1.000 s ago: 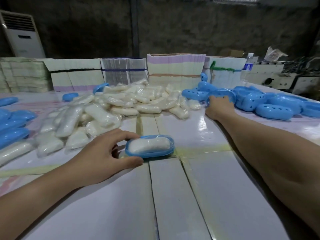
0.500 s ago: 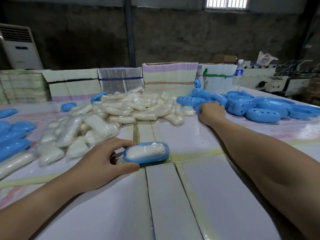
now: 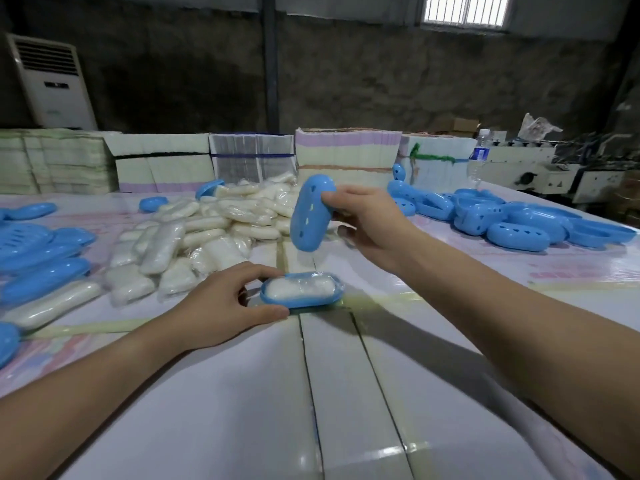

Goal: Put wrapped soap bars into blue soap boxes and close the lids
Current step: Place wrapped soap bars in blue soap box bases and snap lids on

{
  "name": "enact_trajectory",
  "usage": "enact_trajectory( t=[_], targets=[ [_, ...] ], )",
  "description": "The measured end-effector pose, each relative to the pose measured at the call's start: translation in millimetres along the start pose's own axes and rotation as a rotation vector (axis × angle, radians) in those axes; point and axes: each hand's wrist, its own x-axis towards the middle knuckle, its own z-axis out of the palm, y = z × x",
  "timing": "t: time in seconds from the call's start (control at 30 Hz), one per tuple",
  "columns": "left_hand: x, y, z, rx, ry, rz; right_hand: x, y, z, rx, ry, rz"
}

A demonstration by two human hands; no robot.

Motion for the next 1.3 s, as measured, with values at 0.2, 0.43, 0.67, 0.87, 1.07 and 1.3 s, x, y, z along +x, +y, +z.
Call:
enact_trajectory(
  t=[0.2, 0.43, 0.67, 0.87, 1.07, 1.3],
  targets=[
    [1, 4, 0, 0.01, 0.012, -0.038, -28, 21, -1, 0.368, -0.027, 0.344],
    [4, 9, -6, -0.043, -0.053, -0.096, -22, 14, -28, -0.304, -0.186, 0.244],
    [24, 10, -12, -0.026, -0.18, -0.108, -24, 21, -26, -0.798, -0.304, 0.124],
    [14, 1, -4, -0.028, -0.076, -0.044, -21, 32, -23, -0.83, -0.39, -0.029],
    [13, 0, -2, 0.049, -0.067, 0.003, -19, 26, -27, -0.9, -0.45, -0.09],
    [10, 5, 1, 0.108, -0.057, 0.027, -22, 28, -23, -0.949, -0.408, -0.152]
  ],
)
